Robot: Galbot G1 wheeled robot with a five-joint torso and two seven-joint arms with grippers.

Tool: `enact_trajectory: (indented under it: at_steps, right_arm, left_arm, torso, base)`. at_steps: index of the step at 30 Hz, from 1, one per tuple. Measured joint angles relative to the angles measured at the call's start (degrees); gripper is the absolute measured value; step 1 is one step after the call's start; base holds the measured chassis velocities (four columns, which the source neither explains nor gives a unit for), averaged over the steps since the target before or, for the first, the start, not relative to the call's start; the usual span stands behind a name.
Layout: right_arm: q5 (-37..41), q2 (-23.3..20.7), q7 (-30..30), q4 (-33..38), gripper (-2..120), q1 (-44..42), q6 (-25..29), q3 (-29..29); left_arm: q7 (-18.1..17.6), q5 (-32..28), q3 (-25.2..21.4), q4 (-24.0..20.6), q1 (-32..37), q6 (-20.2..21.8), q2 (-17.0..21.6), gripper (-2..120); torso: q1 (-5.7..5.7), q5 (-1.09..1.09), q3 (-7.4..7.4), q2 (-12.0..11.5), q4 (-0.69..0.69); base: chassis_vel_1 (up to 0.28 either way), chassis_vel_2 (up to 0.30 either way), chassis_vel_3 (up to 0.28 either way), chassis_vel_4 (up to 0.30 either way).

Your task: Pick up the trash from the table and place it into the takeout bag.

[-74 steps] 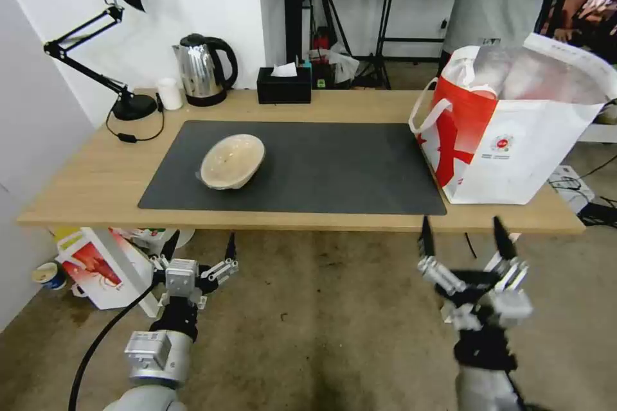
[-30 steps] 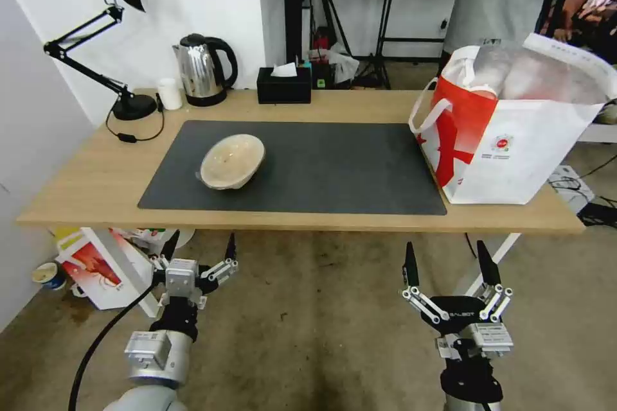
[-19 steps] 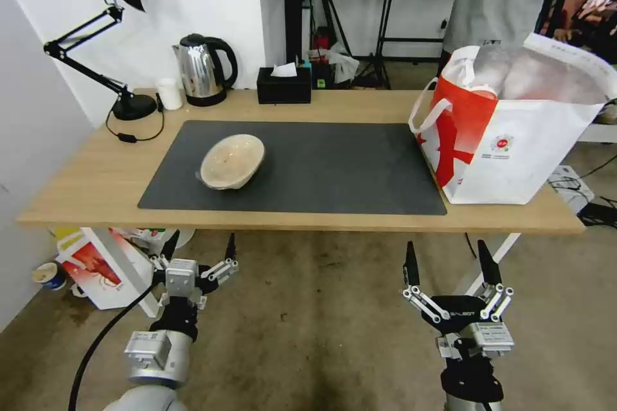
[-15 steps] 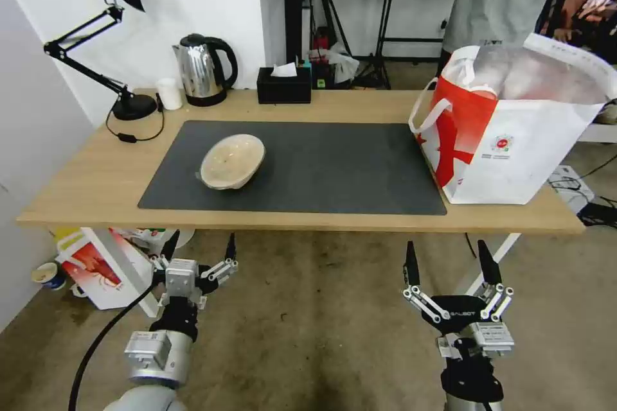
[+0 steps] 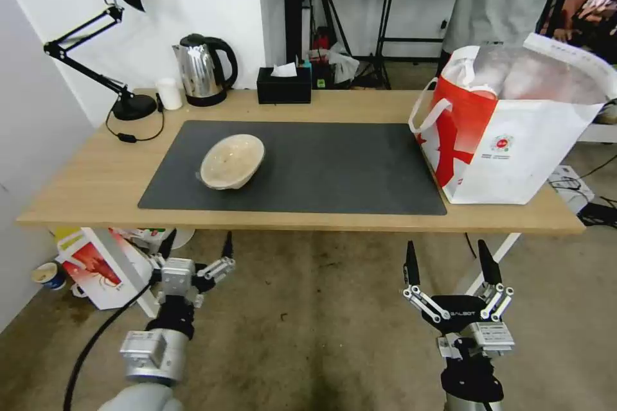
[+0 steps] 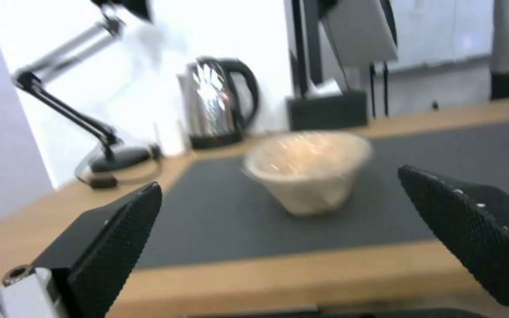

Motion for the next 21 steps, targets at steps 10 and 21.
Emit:
enact_trajectory:
  at_steps: [10,21]
  right_arm:
    - [0.0,0.0,0.0,0.0,100,0.0,0.0,0.0]
    - [0.0,0.0,0.0,0.0,100,0.0,0.0,0.0]
  left_arm:
    - [9.4,-10.1,-14.4,8.7,-6.1,-15.3,0.2,100]
    - [18.4,-20.0,-27.4,15.7,-11.4,-28.1,0.5,100]
  torso:
    - [0.00,0.00,0.00,0.0,0.00]
    - [0.00,-0.06,0.00,0.0,0.01]
  base:
    - [0.000,0.000,0.000,0.000]
    - [0.000,0.000,0.000,0.000]
